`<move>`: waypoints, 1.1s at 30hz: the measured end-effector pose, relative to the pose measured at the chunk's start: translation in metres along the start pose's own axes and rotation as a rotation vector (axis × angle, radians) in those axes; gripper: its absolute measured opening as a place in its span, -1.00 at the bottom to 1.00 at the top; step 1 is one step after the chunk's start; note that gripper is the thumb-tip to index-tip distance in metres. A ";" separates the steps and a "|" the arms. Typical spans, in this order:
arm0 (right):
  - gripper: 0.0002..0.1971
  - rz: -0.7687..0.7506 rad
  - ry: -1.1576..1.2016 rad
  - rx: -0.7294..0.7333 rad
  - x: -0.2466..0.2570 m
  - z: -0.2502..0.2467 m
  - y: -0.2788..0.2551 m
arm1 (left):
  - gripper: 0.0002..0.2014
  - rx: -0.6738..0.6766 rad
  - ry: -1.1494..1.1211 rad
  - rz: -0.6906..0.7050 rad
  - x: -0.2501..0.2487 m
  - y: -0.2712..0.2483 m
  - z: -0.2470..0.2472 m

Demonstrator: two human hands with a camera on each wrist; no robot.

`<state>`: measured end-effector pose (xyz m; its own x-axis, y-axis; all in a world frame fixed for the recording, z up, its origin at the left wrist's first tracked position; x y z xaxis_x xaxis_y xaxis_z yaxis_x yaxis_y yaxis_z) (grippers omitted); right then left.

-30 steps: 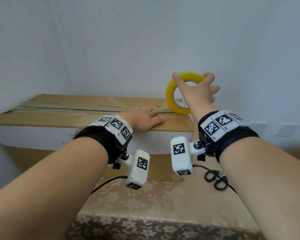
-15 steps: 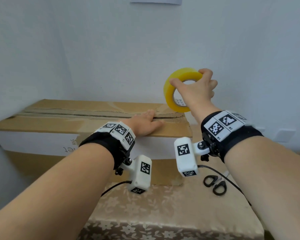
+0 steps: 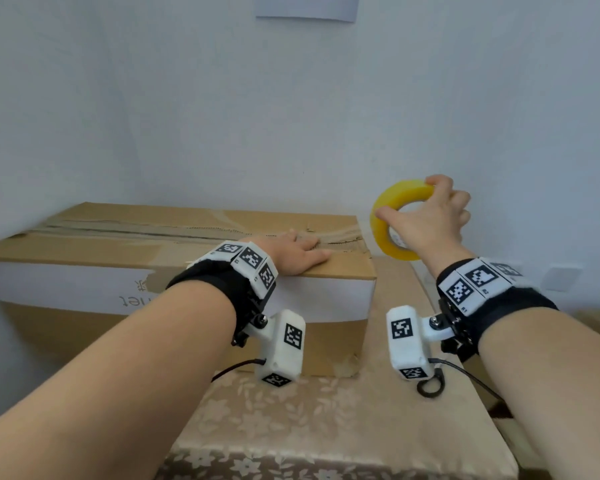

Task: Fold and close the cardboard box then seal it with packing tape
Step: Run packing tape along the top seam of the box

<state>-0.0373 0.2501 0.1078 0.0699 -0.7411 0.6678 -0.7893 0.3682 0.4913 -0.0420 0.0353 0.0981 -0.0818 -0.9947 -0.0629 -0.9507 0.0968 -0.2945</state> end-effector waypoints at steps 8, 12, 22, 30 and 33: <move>-0.11 0.139 0.116 0.002 -0.023 0.016 0.001 | -0.27 -0.057 0.090 0.003 -0.025 0.016 -0.004; -0.09 0.221 0.164 0.021 -0.034 0.024 -0.001 | -0.37 -0.138 -0.011 0.090 -0.036 0.012 0.002; -0.14 -0.163 0.129 -0.211 -0.005 0.014 -0.003 | -0.30 -0.035 0.021 0.123 -0.038 0.009 0.005; -0.17 0.188 0.194 -0.105 -0.048 0.032 -0.019 | -0.35 0.000 0.001 0.116 -0.040 0.006 0.006; -0.17 0.382 0.336 -0.049 -0.065 0.049 -0.038 | -0.37 0.014 -0.010 0.117 -0.041 0.009 0.005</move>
<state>-0.0421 0.2571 0.0179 -0.0188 -0.3299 0.9438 -0.7678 0.6094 0.1977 -0.0460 0.0768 0.0929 -0.1890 -0.9761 -0.1077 -0.9304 0.2130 -0.2982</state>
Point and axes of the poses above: each hand's wrist, its own y-axis towards the middle knuckle, its own z-axis out of the palm, x = y × z, the point moved 1 cm from there along y, towards the middle knuckle, and after that the axes turned 11 degrees about -z, right-handed, at the moved point
